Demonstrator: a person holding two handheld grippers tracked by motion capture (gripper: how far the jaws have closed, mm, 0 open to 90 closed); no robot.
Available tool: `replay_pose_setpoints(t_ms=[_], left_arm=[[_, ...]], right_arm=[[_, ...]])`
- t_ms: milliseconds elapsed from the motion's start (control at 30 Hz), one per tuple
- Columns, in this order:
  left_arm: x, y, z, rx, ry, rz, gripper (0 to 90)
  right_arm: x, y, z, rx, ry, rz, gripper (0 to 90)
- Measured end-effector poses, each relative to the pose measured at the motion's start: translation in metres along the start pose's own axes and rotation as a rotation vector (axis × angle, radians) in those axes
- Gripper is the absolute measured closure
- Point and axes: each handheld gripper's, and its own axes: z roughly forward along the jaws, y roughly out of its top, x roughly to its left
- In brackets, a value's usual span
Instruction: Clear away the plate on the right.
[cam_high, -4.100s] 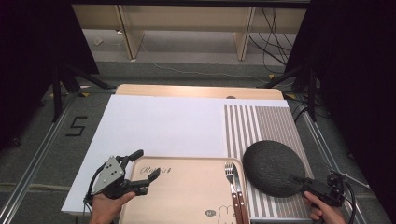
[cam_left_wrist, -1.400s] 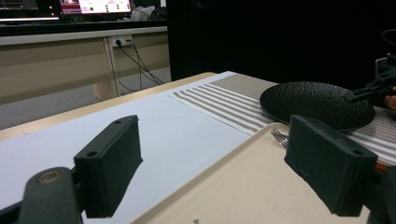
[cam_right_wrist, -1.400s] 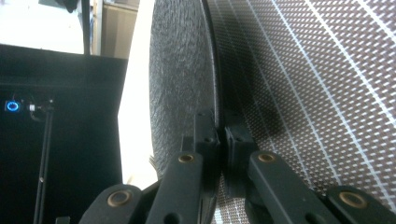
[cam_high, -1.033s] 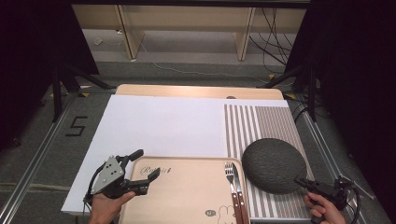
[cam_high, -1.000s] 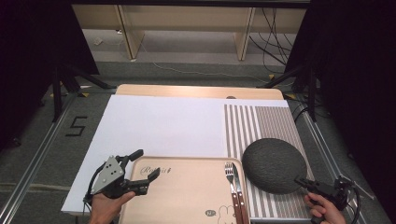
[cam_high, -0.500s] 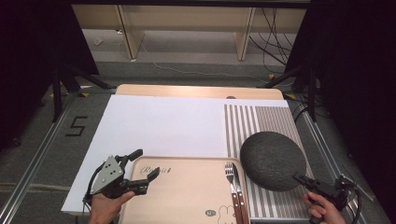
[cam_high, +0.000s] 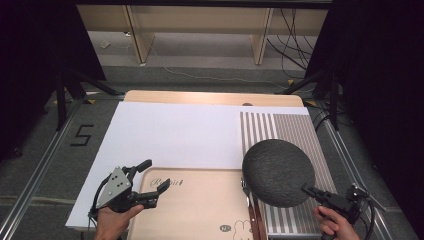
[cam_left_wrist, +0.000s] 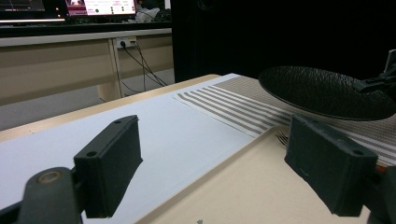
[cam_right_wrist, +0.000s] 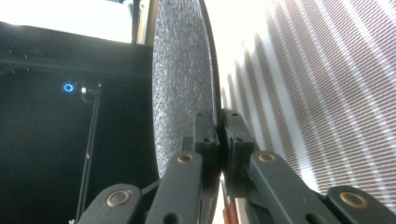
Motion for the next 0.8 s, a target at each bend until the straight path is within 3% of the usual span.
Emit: replay_pose_setpoints(t_ms=[33,200,433,467,567,800], left_arm=[[0.000,0.000,0.000,0.001,-0.001,0.006,17.4],[0.000,0.000,0.000,0.000,-0.002,0.001,17.4],[0.000,0.000,-0.001,-0.002,-0.002,0.005,17.4],[0.000,0.000,-0.001,-0.002,-0.001,0.005,17.4],[0.000,0.000,-0.001,0.000,-0.001,0.007,17.4],[0.000,0.000,-0.001,0.000,-0.001,0.007,17.4]], right_arm=[[0.003,0.000,0.002,0.013,-0.002,0.028,86.6],[0.009,-0.006,0.008,0.044,-0.003,0.034,86.6],[0.015,-0.013,0.018,0.063,0.004,0.009,86.5],[0.016,-0.013,0.018,0.085,-0.007,0.005,86.5],[0.015,-0.017,0.022,0.109,-0.010,-0.037,86.5],[0.021,-0.024,0.031,0.145,-0.008,-0.037,86.5]])
